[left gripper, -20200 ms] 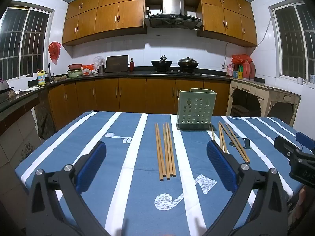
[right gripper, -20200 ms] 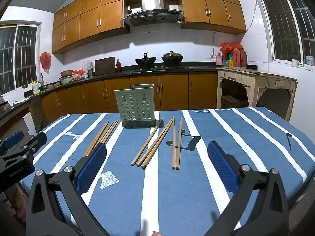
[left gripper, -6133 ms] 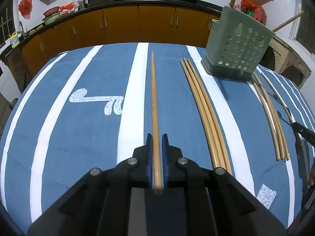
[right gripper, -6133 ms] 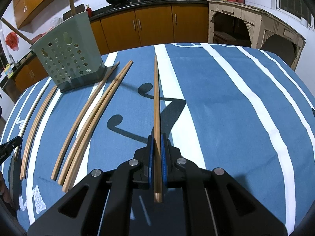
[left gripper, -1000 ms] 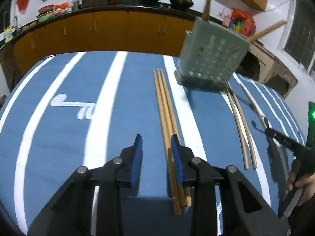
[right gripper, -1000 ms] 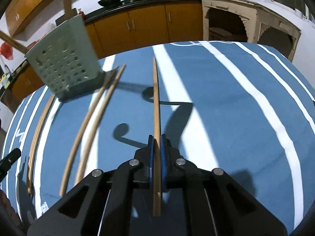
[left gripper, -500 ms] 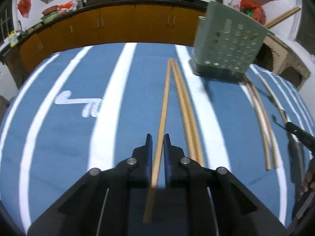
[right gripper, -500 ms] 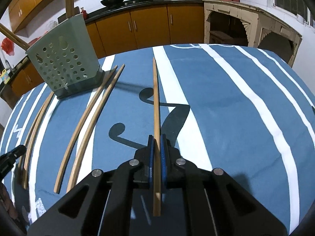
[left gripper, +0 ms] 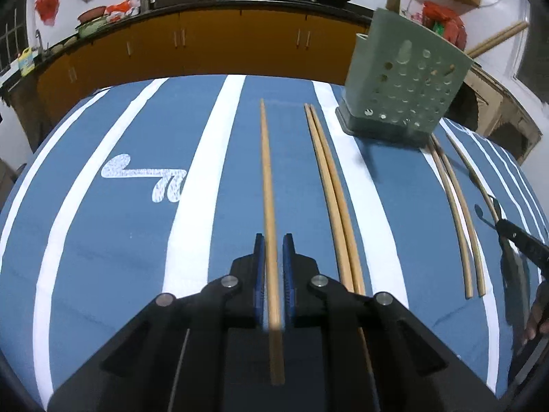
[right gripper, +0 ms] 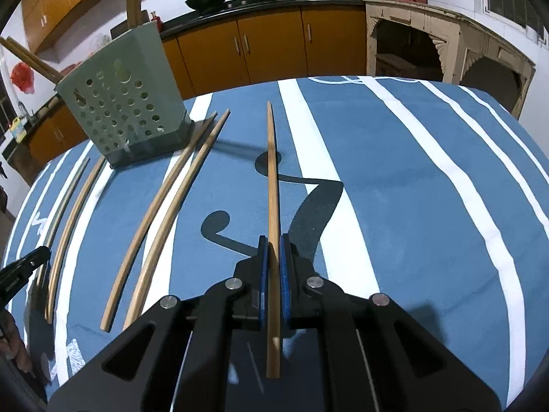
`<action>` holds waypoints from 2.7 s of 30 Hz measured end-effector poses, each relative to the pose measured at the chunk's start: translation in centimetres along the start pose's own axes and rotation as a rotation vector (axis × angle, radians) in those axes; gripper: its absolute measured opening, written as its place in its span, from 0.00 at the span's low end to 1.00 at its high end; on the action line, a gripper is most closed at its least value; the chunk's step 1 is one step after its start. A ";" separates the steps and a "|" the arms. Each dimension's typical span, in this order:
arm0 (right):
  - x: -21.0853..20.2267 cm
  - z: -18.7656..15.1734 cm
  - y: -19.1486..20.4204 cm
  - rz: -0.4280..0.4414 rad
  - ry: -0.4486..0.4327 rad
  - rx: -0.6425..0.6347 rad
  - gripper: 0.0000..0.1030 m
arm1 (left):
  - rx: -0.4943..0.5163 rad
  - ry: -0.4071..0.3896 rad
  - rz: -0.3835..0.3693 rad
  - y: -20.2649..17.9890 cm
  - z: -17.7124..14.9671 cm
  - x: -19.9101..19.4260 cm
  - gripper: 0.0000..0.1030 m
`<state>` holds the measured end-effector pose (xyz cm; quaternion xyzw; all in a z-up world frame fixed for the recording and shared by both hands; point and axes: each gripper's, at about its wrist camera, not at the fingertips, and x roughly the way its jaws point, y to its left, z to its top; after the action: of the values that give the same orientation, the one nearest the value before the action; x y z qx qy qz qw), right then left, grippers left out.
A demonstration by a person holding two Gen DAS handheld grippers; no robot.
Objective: Organize utensils
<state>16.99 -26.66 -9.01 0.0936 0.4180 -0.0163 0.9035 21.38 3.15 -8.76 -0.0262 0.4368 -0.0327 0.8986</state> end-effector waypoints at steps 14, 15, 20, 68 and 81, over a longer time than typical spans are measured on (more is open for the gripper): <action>-0.4 -0.6 -0.3 0.011 -0.001 0.019 0.08 | 0.090 0.001 0.012 -0.7 -0.8 -0.4 0.30; -0.4 -0.6 -0.3 0.010 -0.001 0.019 0.08 | 0.092 0.002 0.015 -0.7 -0.8 -0.4 0.30; -0.4 -0.5 -0.3 0.007 -0.001 0.015 0.08 | 0.085 0.002 0.010 -0.5 -0.8 -0.4 0.30; -10.5 3.0 -1.3 0.089 -0.347 -0.005 0.07 | -0.010 -0.341 -0.078 1.6 3.6 -11.5 0.07; -11.7 4.3 -1.6 0.118 -0.415 0.033 0.07 | -0.039 -0.371 -0.065 1.7 5.0 -12.7 0.07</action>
<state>12.43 -29.63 2.33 0.1273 0.2165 0.0110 0.9679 17.55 5.96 4.16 -0.0634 0.2631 -0.0478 0.9615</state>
